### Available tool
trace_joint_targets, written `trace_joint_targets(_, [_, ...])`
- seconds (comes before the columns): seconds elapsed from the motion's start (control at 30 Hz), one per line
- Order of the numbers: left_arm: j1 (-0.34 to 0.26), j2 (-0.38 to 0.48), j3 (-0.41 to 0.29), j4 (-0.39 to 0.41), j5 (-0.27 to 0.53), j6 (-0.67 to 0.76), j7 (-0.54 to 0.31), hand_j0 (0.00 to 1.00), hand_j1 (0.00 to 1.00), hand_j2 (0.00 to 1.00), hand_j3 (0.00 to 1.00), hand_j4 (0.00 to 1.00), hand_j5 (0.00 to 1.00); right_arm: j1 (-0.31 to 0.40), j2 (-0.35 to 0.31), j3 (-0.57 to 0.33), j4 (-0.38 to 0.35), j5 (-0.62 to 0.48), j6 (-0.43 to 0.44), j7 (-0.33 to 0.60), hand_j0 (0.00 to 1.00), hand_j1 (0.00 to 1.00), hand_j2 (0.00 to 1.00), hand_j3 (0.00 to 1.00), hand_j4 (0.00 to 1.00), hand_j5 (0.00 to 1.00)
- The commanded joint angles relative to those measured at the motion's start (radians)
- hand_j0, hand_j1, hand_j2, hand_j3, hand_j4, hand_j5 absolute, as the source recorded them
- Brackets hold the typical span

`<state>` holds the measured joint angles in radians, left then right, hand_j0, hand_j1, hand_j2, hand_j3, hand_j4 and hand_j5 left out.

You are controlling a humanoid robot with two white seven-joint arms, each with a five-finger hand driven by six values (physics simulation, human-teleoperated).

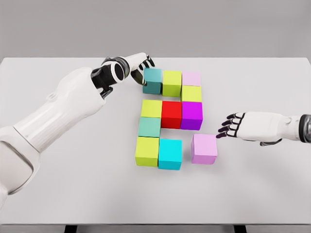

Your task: Assemble the squares on the desktop into the number 2

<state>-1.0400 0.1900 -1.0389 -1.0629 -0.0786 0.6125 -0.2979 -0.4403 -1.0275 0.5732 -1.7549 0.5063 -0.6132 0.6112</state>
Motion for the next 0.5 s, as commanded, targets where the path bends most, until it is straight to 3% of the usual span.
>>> trace_joint_targets(0.0, [0.0, 0.0, 0.0, 0.0, -0.004, -0.002, 0.0, 0.78, 0.78, 0.78, 0.78, 0.78, 0.78, 0.0, 0.001, 0.004, -0.005, -0.005, 0.002, 0.0, 1.0, 1.0, 1.0, 1.0, 1.0, 1.0])
trace_joint_targets(0.27, [0.0, 0.009, 0.0, -0.015, -0.004, -0.002, 0.0, 0.81, 0.81, 0.81, 0.81, 0.81, 0.81, 0.002, 0.012, 0.034, -0.008, -0.006, 0.002, 0.0, 1.0, 1.0, 1.0, 1.0, 1.0, 1.0])
trace_joint_targets(0.47, [-0.002, 0.011, 0.002, -0.017, -0.004, -0.002, 0.0, 0.91, 0.91, 0.91, 0.91, 0.91, 0.91, -0.003, 0.017, 0.062, -0.009, -0.006, 0.002, 0.0, 1.0, 1.0, 1.0, 1.0, 1.0, 1.0])
